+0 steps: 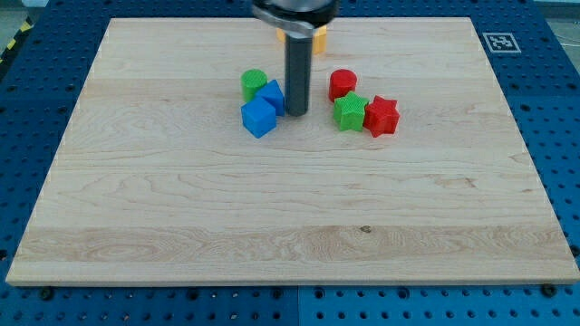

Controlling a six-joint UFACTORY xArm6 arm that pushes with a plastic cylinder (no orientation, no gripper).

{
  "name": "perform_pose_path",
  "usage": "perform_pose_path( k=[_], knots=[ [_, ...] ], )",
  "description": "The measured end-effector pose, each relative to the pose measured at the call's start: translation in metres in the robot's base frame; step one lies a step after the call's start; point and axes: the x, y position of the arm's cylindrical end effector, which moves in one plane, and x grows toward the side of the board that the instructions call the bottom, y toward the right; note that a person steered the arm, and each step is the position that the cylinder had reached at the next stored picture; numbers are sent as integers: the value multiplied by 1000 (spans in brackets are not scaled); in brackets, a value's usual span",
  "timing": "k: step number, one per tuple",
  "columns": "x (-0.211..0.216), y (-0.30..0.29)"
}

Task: Move the blue triangle towards the top left side

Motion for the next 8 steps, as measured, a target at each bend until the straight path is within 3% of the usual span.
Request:
perform_pose_path(
  k=[2, 3, 5, 8],
  knots=[
    [0, -45],
    [13, -36],
    [-21, -65],
    [-22, -109]
  ],
)
